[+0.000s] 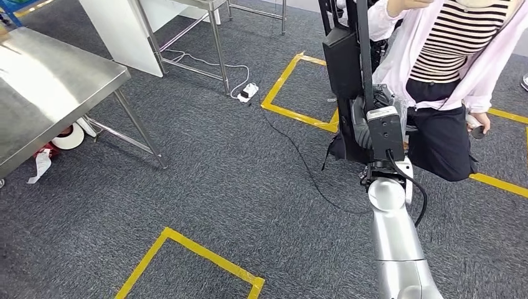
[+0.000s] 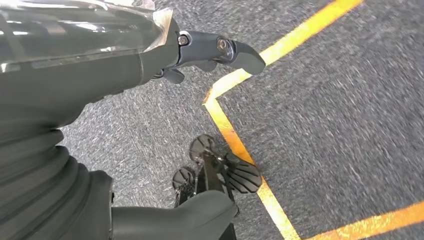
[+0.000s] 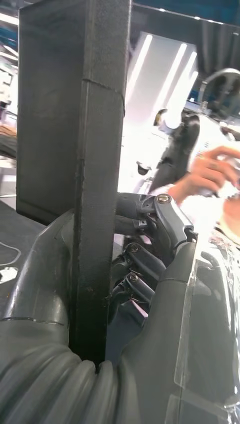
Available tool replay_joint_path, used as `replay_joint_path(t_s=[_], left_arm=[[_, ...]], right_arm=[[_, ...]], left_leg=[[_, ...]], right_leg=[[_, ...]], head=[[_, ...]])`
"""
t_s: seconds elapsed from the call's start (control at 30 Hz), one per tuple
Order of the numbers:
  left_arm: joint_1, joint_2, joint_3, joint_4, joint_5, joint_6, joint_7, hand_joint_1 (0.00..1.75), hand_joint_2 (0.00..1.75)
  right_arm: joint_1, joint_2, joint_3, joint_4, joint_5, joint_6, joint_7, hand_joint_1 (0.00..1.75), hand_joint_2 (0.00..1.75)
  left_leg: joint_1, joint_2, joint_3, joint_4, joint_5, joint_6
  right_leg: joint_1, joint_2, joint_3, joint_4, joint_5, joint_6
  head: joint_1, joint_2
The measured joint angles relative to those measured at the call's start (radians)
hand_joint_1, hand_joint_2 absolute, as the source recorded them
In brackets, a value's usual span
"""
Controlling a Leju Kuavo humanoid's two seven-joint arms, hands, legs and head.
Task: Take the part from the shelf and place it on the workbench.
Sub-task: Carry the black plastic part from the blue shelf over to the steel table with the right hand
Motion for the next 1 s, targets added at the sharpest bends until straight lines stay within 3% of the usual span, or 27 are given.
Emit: replay_joint_path(t_s=[0.07, 0.1, 0.17, 0.23, 0.3, 0.37, 0.43, 0.47, 0.5, 0.57, 0.63, 0.7, 0.73, 0.8, 0.87, 0.93, 0.97, 1.0], left_arm=[[-0.001, 0.001, 0.0, 0.0, 0.0, 0.0, 0.0, 0.0, 1.75], [-0.003, 0.001, 0.0, 0.0, 0.0, -0.001, 0.0, 0.0, 1.75], [-0.005, 0.002, 0.0, 0.0, 0.0, -0.002, -0.001, 0.0, 1.75], [-0.003, 0.004, 0.0, 0.0, -0.001, -0.002, -0.001, 0.0, 1.75], [-0.004, 0.004, 0.0, 0.0, -0.001, -0.003, -0.001, 0.0, 1.75], [-0.009, 0.004, 0.0, 0.0, -0.001, -0.006, -0.002, 0.0, 1.75], [-0.011, 0.005, 0.0, 0.0, -0.001, -0.007, -0.002, 0.0, 1.75], [-0.01, 0.005, 0.0, 0.0, -0.001, -0.008, -0.002, 0.0, 1.75], [-0.009, 0.004, 0.0, 0.0, -0.001, -0.008, -0.002, 0.0, 1.75], [-0.008, 0.004, 0.0, 0.0, -0.001, -0.008, -0.002, 0.0, 1.75], [-0.008, 0.006, 0.0, 0.0, -0.001, -0.008, -0.002, 0.0, 1.75], [-0.003, 0.006, 0.001, 0.0, -0.002, -0.007, -0.002, 0.0, 1.75], [0.001, 0.007, 0.002, 0.0, -0.002, -0.007, -0.001, 0.0, 1.75], [0.005, 0.008, 0.003, 0.0, -0.004, -0.003, -0.001, 0.0, 1.75], [0.002, 0.009, 0.004, 0.0, -0.005, 0.0, 0.0, 0.0, 1.75], [0.001, 0.009, 0.005, 0.0, -0.003, -0.003, 0.0, 0.0, 1.75], [0.002, 0.008, 0.006, 0.0, -0.002, -0.006, -0.002, 0.0, 1.75], [0.003, 0.007, 0.006, 0.0, -0.002, -0.009, -0.004, 0.0, 1.75]], right_arm=[[-0.004, 0.0, 0.0, 0.001, 0.0, 0.0, 0.0, 1.75, 1.75], [-0.007, -0.001, 0.0, 0.001, -0.001, 0.0, 0.0, 1.75, 1.75], [-0.011, -0.002, -0.001, 0.002, -0.001, 0.0, 0.0, 1.75, 1.75], [-0.013, -0.002, 0.0, 0.003, -0.001, 0.0, 0.0, 1.75, 1.75], [-0.015, -0.004, 0.0, 0.002, -0.001, 0.0, 0.001, 1.75, 1.75], [-0.014, -0.01, -0.001, 0.003, -0.002, 0.0, 0.001, 1.75, 1.75], [-0.011, -0.016, -0.001, 0.006, -0.002, 0.0, 0.002, 1.75, 1.75], [-0.011, -0.017, -0.001, 0.007, -0.001, 0.0, 0.003, 1.75, 1.75], [-0.011, -0.017, -0.001, 0.008, -0.001, 0.0, 0.003, 1.75, 1.75], [-0.013, -0.018, -0.001, 0.008, -0.001, 0.001, 0.003, 1.75, 1.75], [-0.015, -0.018, 0.001, 0.009, -0.001, 0.002, 0.005, 1.75, 1.75], [-0.017, -0.016, 0.003, 0.009, -0.001, 0.003, 0.009, 1.75, 1.75], [-0.019, -0.015, 0.004, 0.009, -0.001, 0.003, 0.012, 1.75, 1.75], [-0.024, -0.011, 0.008, 0.009, -0.002, 0.003, 0.014, 1.75, 1.75], [-0.027, -0.01, 0.01, 0.009, -0.001, 0.005, 0.016, 1.75, 1.75], [-0.029, -0.01, 0.014, 0.009, 0.001, 0.01, 0.021, 1.75, 1.75], [-0.029, -0.01, 0.018, 0.009, 0.004, 0.013, 0.026, 1.75, 1.75], [-0.031, -0.01, 0.021, 0.009, 0.006, 0.015, 0.031, 1.75, 1.75]], left_leg=[[-0.008, 0.037, 0.074, -0.14, 0.057, 0.013], [-0.013, 0.053, 0.098, -0.185, 0.069, 0.019], [-0.022, 0.059, 0.109, -0.214, 0.068, 0.028], [-0.021, 0.036, 0.116, -0.225, 0.073, 0.037], [-0.013, 0.014, 0.129, -0.24, 0.082, 0.049], [-0.009, -0.012, 0.133, -0.244, 0.086, 0.056], [-0.008, -0.043, 0.133, -0.244, 0.086, 0.056], [-0.008, -0.059, 0.133, -0.243, 0.085, 0.055], [-0.006, -0.075, 0.134, -0.24, 0.084, 0.053], [-0.002, -0.105, 0.131, -0.228, 0.078, 0.043], [-0.002, -0.129, 0.123, -0.217, 0.072, 0.03], [-0.001, -0.146, 0.114, -0.217, 0.074, 0.019], [0.001, -0.143, 0.112, -0.216, 0.074, 0.014], [0.0, -0.098, 0.096, -0.182, 0.053, 0.005], [-0.001, -0.034, 0.041, -0.07, -0.004, -0.002], [0.002, -0.01, -0.026, 0.053, -0.048, -0.006], [0.002, -0.007, -0.038, 0.071, -0.044, -0.006], [0.003, -0.004, -0.031, 0.05, -0.023, -0.004]], right_leg=[[0.005, -0.021, 0.004, 0.0, -0.004, 0.001], [0.008, -0.029, 0.005, -0.001, -0.007, 0.003], [0.012, -0.046, 0.008, -0.003, -0.011, 0.011], [0.013, -0.048, 0.013, -0.002, -0.017, 0.019], [0.012, -0.001, -0.005, 0.047, -0.042, 0.02], [0.007, 0.049, -0.065, 0.171, -0.093, 0.014], [0.001, 0.06, -0.124, 0.274, -0.123, 0.02], [-0.001, 0.061, -0.132, 0.276, -0.114, 0.029], [-0.005, 0.064, -0.117, 0.235, -0.088, 0.041], [-0.015, 0.096, -0.058, 0.098, -0.026, 0.062], [-0.019, 0.121, -0.021, 0.018, 0.002, 0.059], [-0.015, 0.108, -0.016, 0.011, 0.004, 0.041], [-0.015, 0.099, -0.014, 0.01, 0.006, 0.034], [-0.016, 0.081, -0.01, 0.006, 0.007, 0.019], [-0.013, 0.059, -0.007, 0.005, 0.004, 0.007], [-0.009, 0.034, -0.005, 0.005, 0.0, 0.0], [-0.007, 0.022, -0.004, 0.005, -0.002, -0.002], [-0.006, 0.011, -0.001, 0.005, -0.004, -0.003]], head=[[0.0, 0.0], [0.001, 0.0], [0.002, 0.0], [0.002, 0.0], [0.004, 0.0], [0.009, 0.0], [0.013, 0.0], [0.013, 0.0], [0.013, 0.0], [0.015, 0.0], [0.017, 0.0], [0.016, 0.0], [0.015, 0.0], [0.009, 0.0], [0.002, 0.0], [0.0, 0.0], [0.0, 0.0], [0.0, 0.0]])
